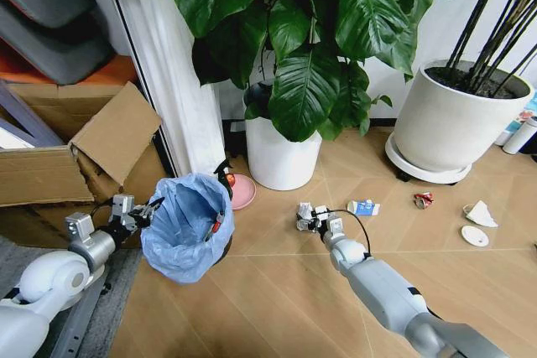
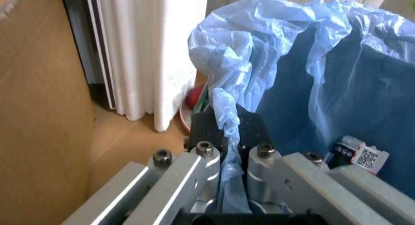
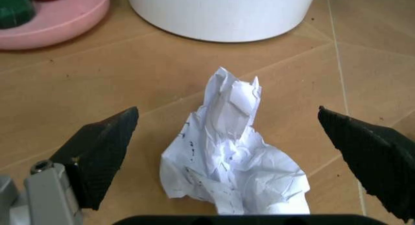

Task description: Pick up the trash bin and place the garbage on the floor into it.

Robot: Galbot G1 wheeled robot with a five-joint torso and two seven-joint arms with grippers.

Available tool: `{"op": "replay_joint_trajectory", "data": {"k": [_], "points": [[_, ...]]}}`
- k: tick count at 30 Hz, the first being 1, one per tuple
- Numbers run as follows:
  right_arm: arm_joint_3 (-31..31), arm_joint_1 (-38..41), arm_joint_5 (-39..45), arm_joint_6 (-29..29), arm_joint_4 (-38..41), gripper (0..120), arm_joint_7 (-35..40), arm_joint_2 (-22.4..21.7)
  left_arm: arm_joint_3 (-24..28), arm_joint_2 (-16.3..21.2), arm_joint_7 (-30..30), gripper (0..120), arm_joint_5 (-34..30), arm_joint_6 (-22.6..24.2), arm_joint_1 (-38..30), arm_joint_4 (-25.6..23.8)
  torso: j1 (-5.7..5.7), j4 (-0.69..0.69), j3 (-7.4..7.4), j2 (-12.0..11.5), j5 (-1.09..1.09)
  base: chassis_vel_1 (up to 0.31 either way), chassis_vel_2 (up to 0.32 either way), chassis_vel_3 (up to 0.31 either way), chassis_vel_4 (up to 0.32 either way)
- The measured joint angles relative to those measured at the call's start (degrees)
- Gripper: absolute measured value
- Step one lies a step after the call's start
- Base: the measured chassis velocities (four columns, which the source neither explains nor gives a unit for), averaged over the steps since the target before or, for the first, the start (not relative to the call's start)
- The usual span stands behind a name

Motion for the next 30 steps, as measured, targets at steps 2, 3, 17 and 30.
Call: {"op": "replay_joint_trajectory", "data": {"k": [2, 3, 17, 30], "points": [[0.1, 0.49, -0.28, 0.11, -1.12, 100, -0.32, 0.39, -0.11, 0.11, -0.01, 0, -0.13, 0.02, 0.0, -0.04, 0.0, 0.0, 0.0, 0.0, -0.01, 0.0, 0.0, 0.0, 0.0], [0.26, 0.95, -0.7, 0.28, -2.38, 100, -0.81, 0.86, -0.16, 0.17, -0.02, 0, -0.2, 0.02, 0.01, -0.04, 0.0, 0.0, 0.0, 0.0, -0.02, 0.0, 0.0, 0.0, 0.0], [5.32, 4.28, -8.63, 4.76, -13.61, 100, -5.06, 4.97, 0.14, 0.14, 0.04, 0, -0.29, 0.03, -0.56, 0.16, 0.0, 0.0, 0.0, 0.0, -0.01, 0.0, 0.0, 0.0, 0.0], [8.15, 6.57, -12.58, 6.26, -18.21, 88, -6.85, 7.45, 0.22, 0.24, 0.24, 0, -0.48, -0.04, -1.02, 0.24, 0.0, 0.01, 0.0, 0.0, -0.01, 0.0, 0.0, 0.0, 0.0]]}}
